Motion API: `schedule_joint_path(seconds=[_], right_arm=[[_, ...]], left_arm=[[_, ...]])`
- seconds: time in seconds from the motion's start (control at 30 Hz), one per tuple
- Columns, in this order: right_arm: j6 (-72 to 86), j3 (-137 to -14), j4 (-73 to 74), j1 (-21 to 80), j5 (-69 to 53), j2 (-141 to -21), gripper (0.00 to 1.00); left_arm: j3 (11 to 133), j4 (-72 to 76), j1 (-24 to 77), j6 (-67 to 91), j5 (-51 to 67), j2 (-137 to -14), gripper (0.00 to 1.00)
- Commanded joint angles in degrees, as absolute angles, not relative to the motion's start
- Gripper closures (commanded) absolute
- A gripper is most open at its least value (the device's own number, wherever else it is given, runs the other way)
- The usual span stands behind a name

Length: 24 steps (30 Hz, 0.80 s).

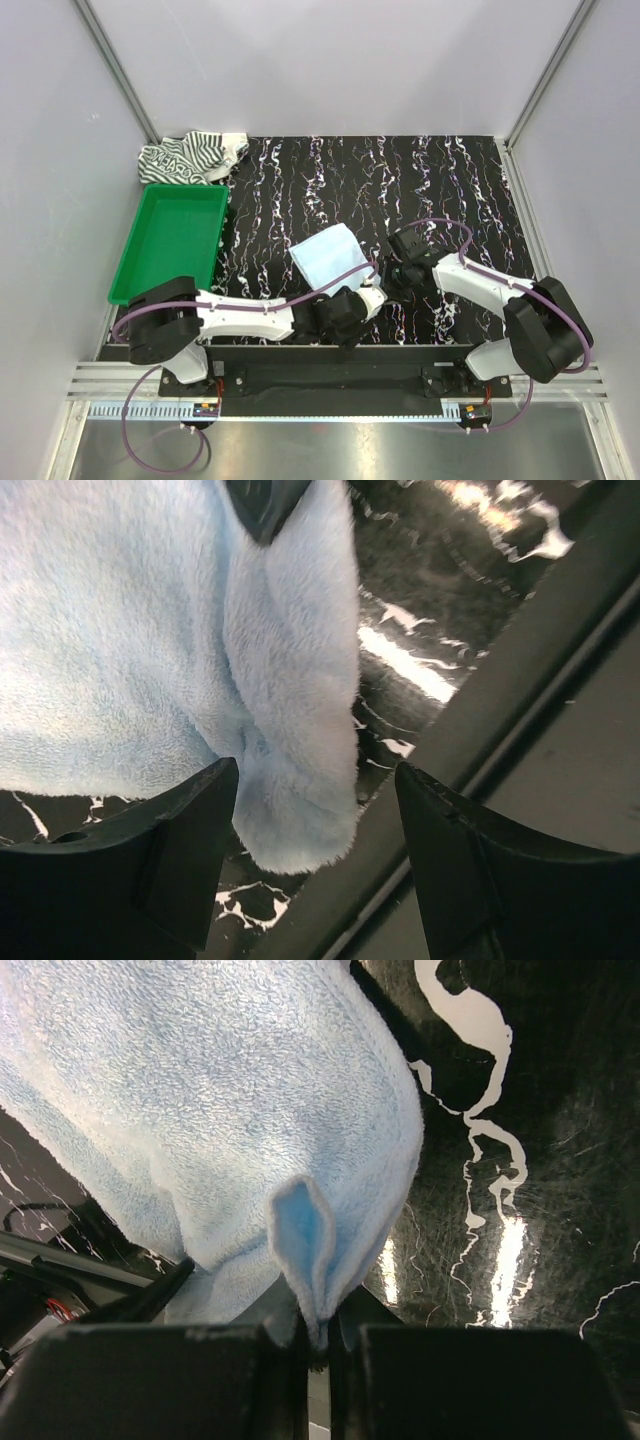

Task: Roll the towels
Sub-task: Roll the towel

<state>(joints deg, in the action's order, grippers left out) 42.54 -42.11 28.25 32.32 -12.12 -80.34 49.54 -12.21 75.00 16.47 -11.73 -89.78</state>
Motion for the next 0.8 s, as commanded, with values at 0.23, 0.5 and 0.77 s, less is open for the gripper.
schedule_joint_path(seconds=[0.23,0.5,0.77], right_arm=[[39.64,-44.12,31.72,31.11,-13.44,-80.33,1.0],[34.9,-46.4,35.59,26.82,-13.36,-81.65,1.0],[29.54,-54.91,40.86,17.59,-8.18,-83.84,0.34]], left_arm=[[45.79,-2.38,75.06,16.0,-17.48,-94.66,0.61],[49.56,-4.56,74.53,14.94,-10.75,-94.3,0.93],[51.86,-5.45,69.35,21.87,2.63,-97.82,0.97]])
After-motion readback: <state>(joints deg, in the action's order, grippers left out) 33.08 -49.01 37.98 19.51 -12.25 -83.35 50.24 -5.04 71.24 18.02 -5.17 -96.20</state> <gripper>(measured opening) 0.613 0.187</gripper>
